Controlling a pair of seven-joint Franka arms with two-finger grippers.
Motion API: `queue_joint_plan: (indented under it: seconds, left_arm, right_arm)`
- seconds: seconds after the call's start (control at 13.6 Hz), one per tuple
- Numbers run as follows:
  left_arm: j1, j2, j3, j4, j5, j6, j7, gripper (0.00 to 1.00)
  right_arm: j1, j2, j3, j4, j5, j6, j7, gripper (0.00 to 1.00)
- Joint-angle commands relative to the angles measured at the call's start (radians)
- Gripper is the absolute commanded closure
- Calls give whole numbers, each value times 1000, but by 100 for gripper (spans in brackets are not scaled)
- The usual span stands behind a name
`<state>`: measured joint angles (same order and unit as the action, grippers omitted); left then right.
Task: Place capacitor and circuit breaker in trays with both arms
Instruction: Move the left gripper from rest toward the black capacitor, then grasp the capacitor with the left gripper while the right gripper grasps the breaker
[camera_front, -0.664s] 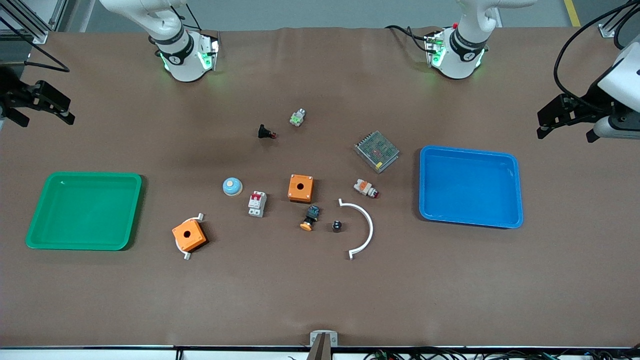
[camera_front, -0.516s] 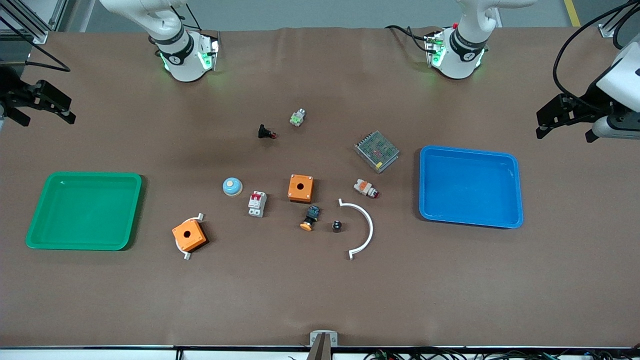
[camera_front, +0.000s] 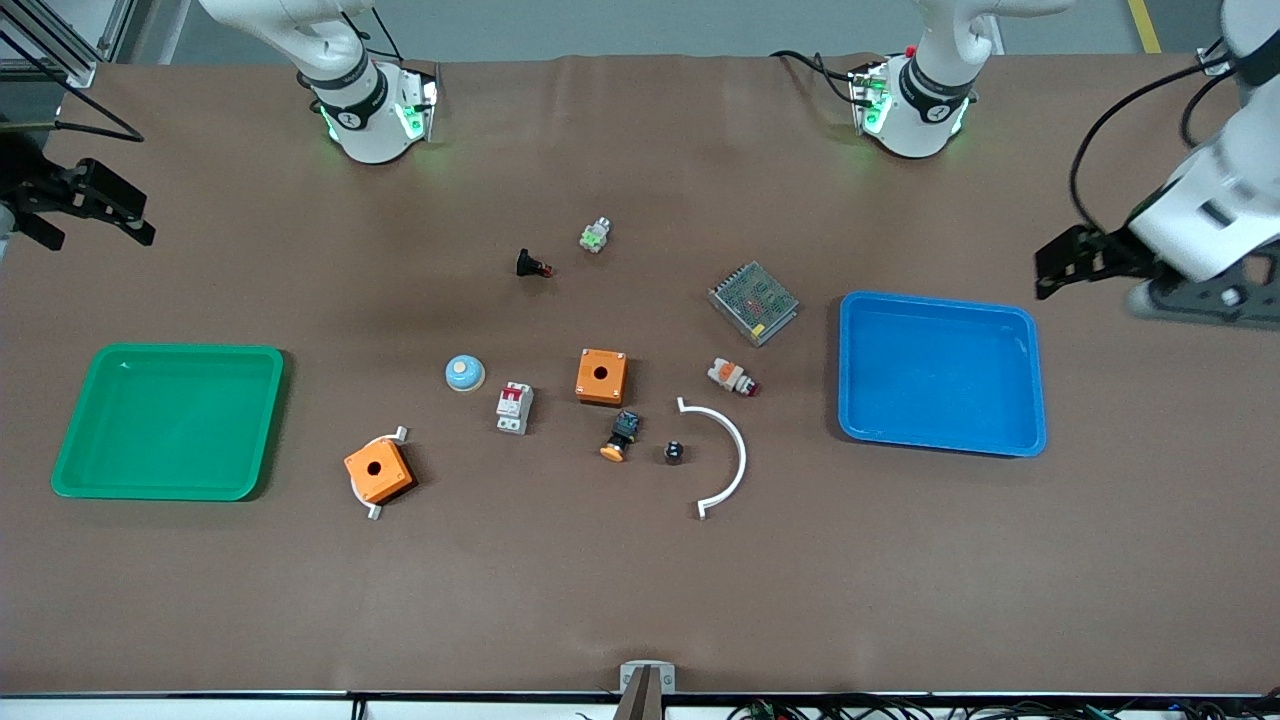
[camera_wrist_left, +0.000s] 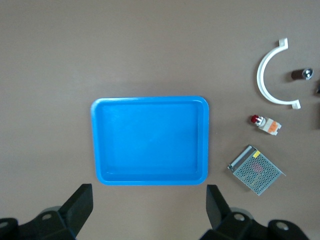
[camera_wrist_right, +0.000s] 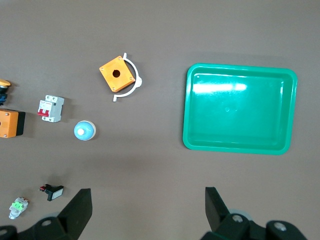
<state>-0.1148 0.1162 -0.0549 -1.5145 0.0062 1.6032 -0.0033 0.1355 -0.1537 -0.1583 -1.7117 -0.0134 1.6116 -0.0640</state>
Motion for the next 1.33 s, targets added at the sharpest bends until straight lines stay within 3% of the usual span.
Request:
queue_joint_plan:
  seconds: [0.0,0.15,0.52,0.66,1.11,1.25]
  left_arm:
    - [-86,127,-8,86,-6,20,-23,0]
    - [-169,239,-6,163,-2,58,-120,0]
    - [-299,423,-11,171,-12,389,-300,0]
    - [-336,495,-17,171,-99,496,-358,0]
    - [-463,707,-5,172,-103,848,-498,0]
    - [-480,747,-2,174,-103,915,-507,0]
  right_arm:
    - [-4,-15,8,-3,-3,-16,6,0]
    - [-4,-15,8,-3,-3,-18,6,0]
    - [12,6,9,-3,-3,-38,7,0]
    - [50,34,9,-3,-3,-30,50,0]
    - [182,248,9,-3,4,124,102,0]
    - [214,328,9,-3,68,206,189,0]
